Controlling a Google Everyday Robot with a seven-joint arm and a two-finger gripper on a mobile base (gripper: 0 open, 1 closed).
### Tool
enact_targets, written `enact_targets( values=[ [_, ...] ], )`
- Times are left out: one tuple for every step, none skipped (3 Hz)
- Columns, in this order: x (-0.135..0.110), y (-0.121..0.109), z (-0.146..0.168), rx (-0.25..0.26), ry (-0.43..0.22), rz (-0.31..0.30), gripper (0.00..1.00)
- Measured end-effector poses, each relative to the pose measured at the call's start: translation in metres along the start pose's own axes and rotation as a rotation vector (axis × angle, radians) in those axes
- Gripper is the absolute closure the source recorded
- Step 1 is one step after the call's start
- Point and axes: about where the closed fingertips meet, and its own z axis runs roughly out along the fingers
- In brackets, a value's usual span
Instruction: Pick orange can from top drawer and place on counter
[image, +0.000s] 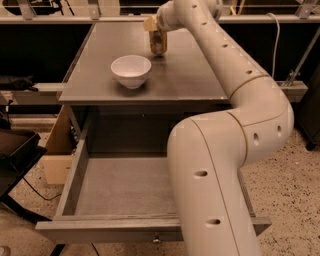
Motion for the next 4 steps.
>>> enact_targets(
  values=[
    [0.0239,0.0106,0.0097,-0.007,0.027,0.007,1.0],
    [0.0176,0.0096,0.007,-0.007,0.027,0.007,0.74],
    [0.0176,0.0096,0.007,-0.007,0.027,0.007,0.5],
    [0.0177,0.0097,0.007,-0.007,0.027,0.007,0.19]
  ],
)
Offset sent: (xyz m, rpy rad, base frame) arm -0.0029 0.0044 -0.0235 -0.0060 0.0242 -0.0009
